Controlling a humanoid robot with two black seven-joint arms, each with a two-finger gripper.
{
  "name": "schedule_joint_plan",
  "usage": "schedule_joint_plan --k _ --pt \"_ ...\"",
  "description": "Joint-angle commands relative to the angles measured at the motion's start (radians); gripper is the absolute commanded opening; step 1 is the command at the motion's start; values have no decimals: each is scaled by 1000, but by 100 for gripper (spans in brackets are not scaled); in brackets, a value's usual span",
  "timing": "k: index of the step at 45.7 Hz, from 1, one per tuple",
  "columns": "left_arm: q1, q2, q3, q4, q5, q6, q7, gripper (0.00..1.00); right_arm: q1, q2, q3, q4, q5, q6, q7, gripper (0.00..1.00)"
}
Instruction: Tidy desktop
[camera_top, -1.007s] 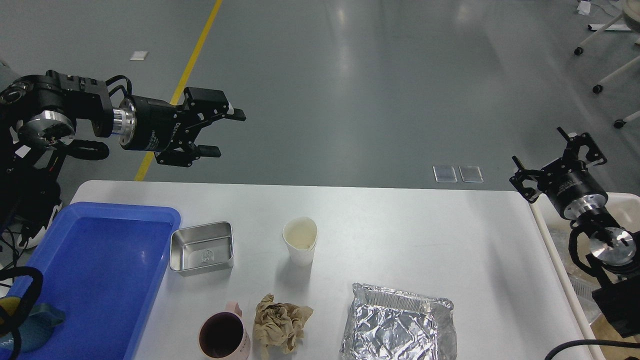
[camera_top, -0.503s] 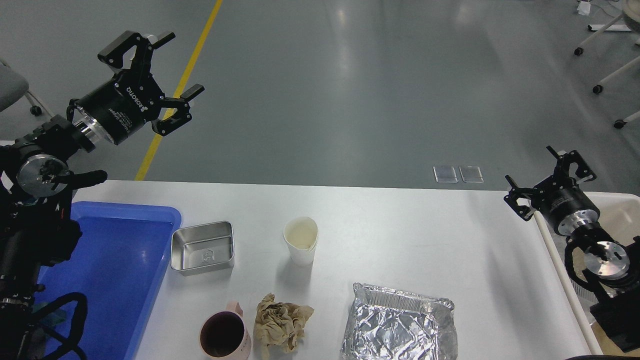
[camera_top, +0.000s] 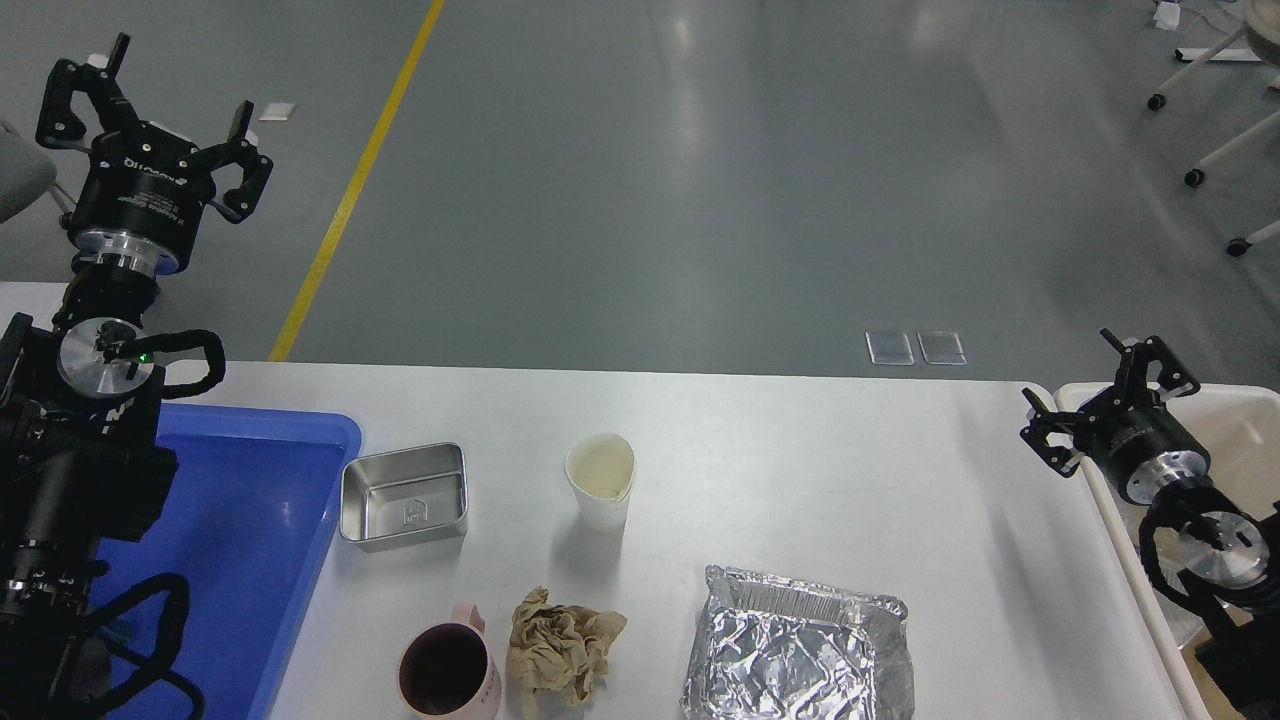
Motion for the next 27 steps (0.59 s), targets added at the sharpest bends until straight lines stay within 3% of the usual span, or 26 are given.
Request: schedule_joint_plan --k 1,9,15,22,27 --pt "4 11 5 14 -131 -10 -61 100 2 -3 2 -4 -9 -2 1 100" --pt "-10 15 28 14 -145 -19 -55 100 0 10 5 0 -9 -4 1 100" --pt "-27 32 149 14 -138 -19 -55 100 8 11 8 2 -7 -4 1 100" --pt "-25 168 264 19 -147 -19 -55 100 14 19 9 3 -7 -4 1 100" --pt "-27 297 431 20 -139 -19 -50 100 14 11 14 3 -7 1 1 100"
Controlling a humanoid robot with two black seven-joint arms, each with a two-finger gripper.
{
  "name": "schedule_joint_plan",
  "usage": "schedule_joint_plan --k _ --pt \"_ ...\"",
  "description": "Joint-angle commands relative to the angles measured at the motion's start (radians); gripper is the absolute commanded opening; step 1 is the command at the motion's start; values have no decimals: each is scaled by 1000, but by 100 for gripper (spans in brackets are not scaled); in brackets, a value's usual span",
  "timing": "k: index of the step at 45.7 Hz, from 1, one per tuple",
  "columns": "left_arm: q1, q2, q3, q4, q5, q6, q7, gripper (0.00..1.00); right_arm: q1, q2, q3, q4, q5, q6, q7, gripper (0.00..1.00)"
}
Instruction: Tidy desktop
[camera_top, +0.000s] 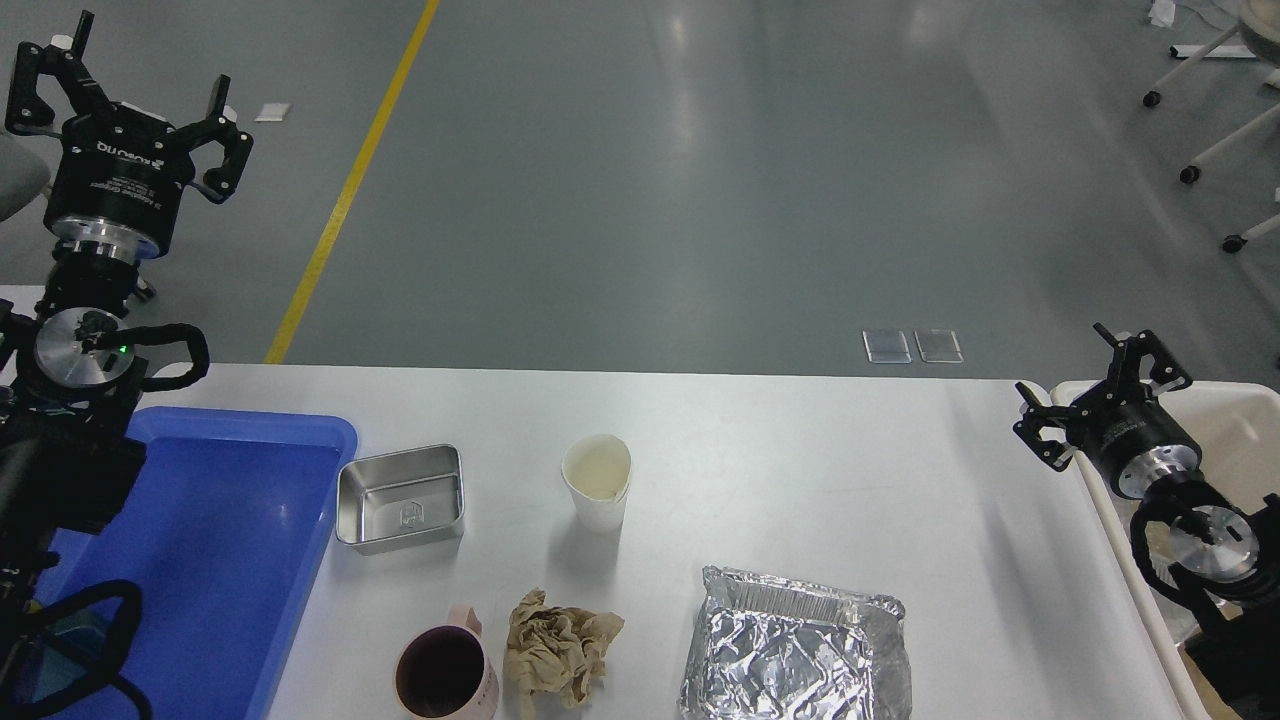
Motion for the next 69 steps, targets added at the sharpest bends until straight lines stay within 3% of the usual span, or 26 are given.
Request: schedule_joint_plan --k 1,6,9,15,18,23,31,37,49,54,62,69 --pt "-2 143 195 1 10 0 8 100 -1 -9 5 0 1 6 0 100" --pt "-57 268 470 -10 13 -2 42 100 -7 -12 10 0 1 11 0 100" --pt "-126 331 649 -17 13 -14 39 100 -12 -12 14 0 1 14 0 100" --pt "-258 444 964 -53 13 -121 45 100 -16 -12 30 0 3 17 0 100" --pt "-322 510 1096 -117 15 -172 51 100 -15 -12 43 0 3 17 0 100" --pt "-448 630 1333 -267 16 -186 76 100 -10 -15 53 0 3 17 0 100" --pt "-608 763 1647 -513 28 -198 172 100 0 -30 53 0 3 17 0 100" --pt "-629 871 1702 -663 105 -230 258 100 3 -47 53 1 3 19 0 100" --pt "-631 993 1701 -792 315 -407 323 100 -1 -65 53 1 5 22 0 100" --pt "-622 993 1702 -803 357 -462 354 100 -3 -65 54 1 5 28 0 100" --pt "-560 963 1704 -801 413 -471 421 100 -3 -79 68 1 5 29 0 100" --pt "-556 782 1707 -777 416 -473 452 100 -10 -101 74 1 5 37 0 100"
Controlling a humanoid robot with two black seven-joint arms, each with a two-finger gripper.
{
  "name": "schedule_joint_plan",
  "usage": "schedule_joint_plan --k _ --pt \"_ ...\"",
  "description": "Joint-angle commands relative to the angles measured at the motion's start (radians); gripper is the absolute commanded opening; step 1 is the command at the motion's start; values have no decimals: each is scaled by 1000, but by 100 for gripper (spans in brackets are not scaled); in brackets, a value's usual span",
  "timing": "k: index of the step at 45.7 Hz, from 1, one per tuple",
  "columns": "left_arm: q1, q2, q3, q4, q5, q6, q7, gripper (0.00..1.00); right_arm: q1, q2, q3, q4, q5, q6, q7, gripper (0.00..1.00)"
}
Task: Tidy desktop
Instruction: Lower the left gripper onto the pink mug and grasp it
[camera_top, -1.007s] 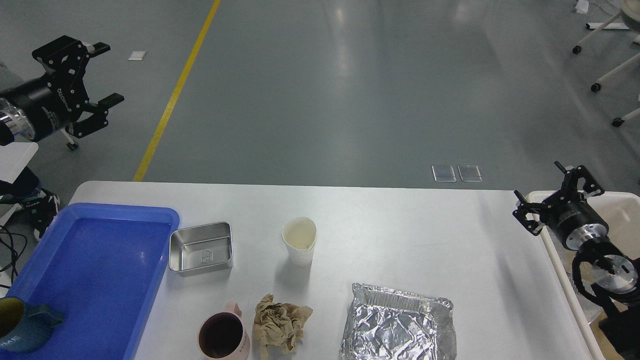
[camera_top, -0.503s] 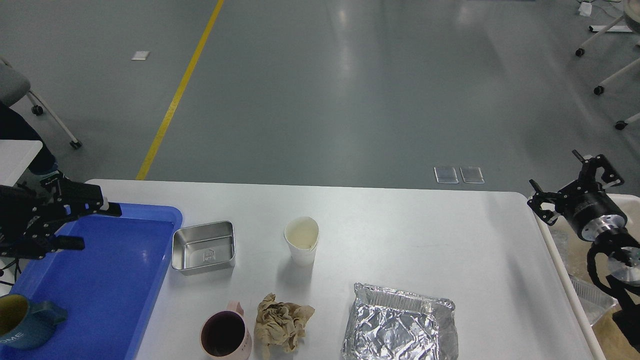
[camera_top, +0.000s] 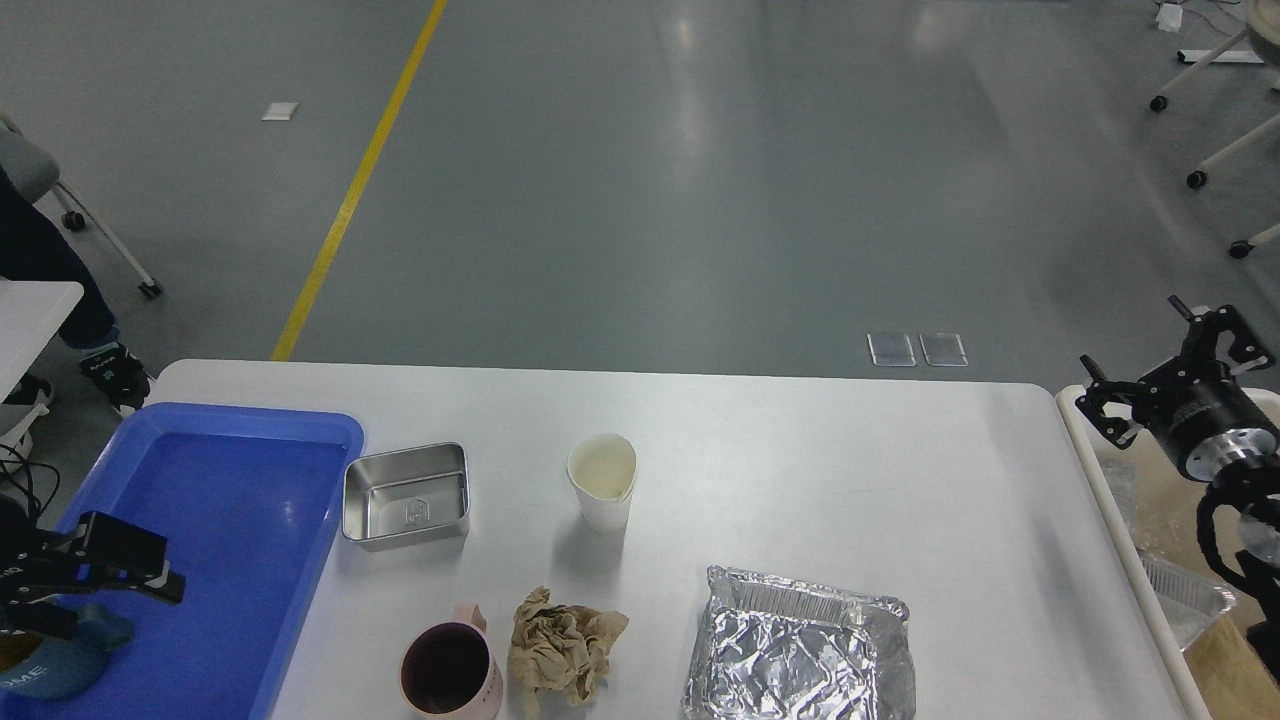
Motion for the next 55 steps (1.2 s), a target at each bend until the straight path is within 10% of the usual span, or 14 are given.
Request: schedule_joint_plan --k 1,18,39,55 --pt "3 -146 2 29 5 -3 20 100 -7 -21 5 0 0 9 0 100" --pt "-34 -516 2 163 0 -32 68 100 -25 -93 11 -2 8 38 0 100" --pt "-17 -628 14 164 1 -32 183 100 -39 -102 13 -2 13 52 0 100" --pt "6 -729 54 213 8 -32 192 100 -39 -102 11 -2 13 54 0 100"
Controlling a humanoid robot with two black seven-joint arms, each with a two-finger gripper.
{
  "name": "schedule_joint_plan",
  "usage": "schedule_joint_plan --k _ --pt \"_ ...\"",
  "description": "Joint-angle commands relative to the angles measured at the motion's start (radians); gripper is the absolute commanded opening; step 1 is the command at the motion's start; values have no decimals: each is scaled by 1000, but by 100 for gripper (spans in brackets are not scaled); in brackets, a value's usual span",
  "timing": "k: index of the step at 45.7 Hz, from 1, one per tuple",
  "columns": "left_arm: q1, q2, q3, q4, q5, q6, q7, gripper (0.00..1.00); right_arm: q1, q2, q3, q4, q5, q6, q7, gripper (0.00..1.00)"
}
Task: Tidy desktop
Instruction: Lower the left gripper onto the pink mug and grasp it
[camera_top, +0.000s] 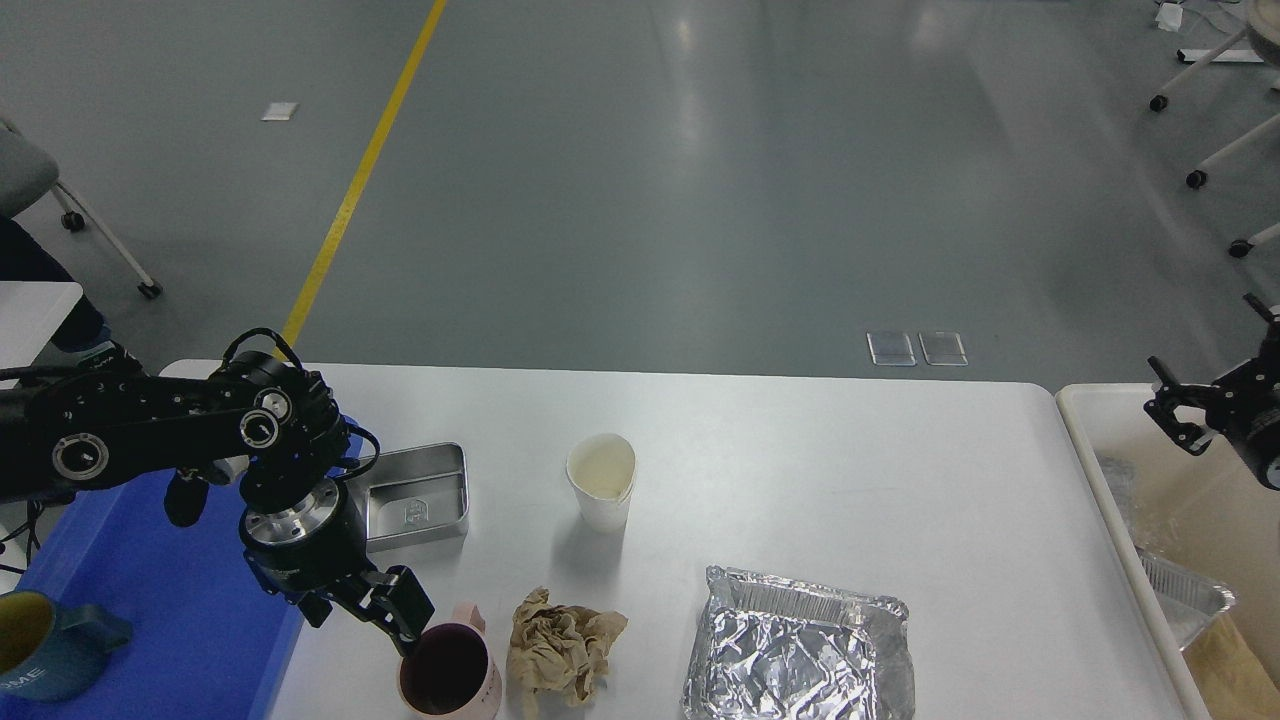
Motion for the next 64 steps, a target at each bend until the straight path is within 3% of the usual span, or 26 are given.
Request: schedule_joint_plan --k 1,17,30,41,64 --pt "13 -53 1 49 1 0 5 100 0 0 0 0 0 1 0 100" --pt "24 -155 1 115 -1 0 5 100 -6 0 0 -1 0 3 0 100" --pt "38 -159 1 116 1 0 14 100 -8 0 0 -3 0 4 0 100" --pt "54 -161 2 116 1 0 75 98 -14 5 0 -1 0 9 0 100" --pt "103 -222 -1 190 10 18 94 96 -18 6 -2 -3 0 11 0 100"
